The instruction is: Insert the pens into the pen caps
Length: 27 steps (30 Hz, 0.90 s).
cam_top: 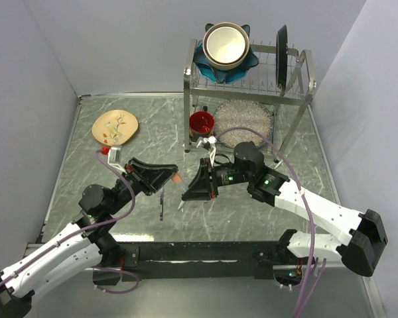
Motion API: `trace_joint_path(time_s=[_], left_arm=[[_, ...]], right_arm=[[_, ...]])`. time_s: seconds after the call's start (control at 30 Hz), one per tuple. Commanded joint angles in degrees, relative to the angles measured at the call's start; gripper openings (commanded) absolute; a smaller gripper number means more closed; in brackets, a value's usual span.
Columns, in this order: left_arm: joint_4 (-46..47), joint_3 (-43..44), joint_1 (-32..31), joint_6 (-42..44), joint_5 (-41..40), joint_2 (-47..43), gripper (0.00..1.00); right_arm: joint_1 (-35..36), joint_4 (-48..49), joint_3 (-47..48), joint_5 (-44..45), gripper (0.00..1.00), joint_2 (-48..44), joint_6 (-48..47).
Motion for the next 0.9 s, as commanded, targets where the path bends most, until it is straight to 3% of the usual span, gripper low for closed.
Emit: trace_joint_path(time_s=[0.0,0.07,0.1,0.17,0.2,0.27,0.3,0.4,0.53,0.67,0.77,0.87], left_arm=[[-23.21,6.20,-5.04,6.09,12.80,4.54,0.01],[-27.90,14.28,-5.04,9.18,4.58,6.39,0.01],[-30.18,16.83,-4.95,11.63,2.34,8.49,0.08],[-36.07,24.83,-4.95,12.96,-5.54,10.96,0.38],[-37.66,27.47,-4.95,14.19,-7.76,13.49,0.59],[-41.70,34.15,-4.95,15.69,-10.49,15.53,0.71],[-42.59,37.65,-4.95,16.65,-12.95,16.84,0.83],[-44.79,40.41,-4.95,18.15,-15.68,17.82,0.99],[-45.85,38.93,-4.95,18.77,-21.64,15.63,0.99],[-46.02,33.31,-4.95,19.03,-29.57,11.59,0.99],[-47.42,29.35,-4.95,18.69,-34.82,8.34,0.99],[-49.89,26.71,-4.95,17.89,-39.33,4.30,0.99]], right_arm=[[-3.72,17.01,7.08,12.57,0.00,1.30,0.06],[-3.45,17.02,1.91,11.95,0.00,0.60,-0.46],[-3.45,16.58,0.05,12.21,0.00,-0.45,-1.33],[-3.27,16.31,-5.47,12.74,0.00,-1.94,-1.95],[-3.36,15.97,-7.16,12.83,0.00,-3.69,-2.39],[-3.27,14.65,-12.08,12.92,0.00,-5.72,-2.92],[-3.27,14.21,-13.84,13.96,0.00,-7.73,-2.92],[-3.18,12.10,-20.43,18.95,0.00,-11.43,-1.09],[-2.48,8.85,-25.62,28.52,0.00,-12.85,5.06],[1.20,1.57,-23.88,40.32,0.02,-10.75,11.04],[6.30,-2.83,-18.53,48.04,0.03,-4.87,14.46],[8.85,-3.64,-13.16,50.00,0.05,5.13,20.16]])
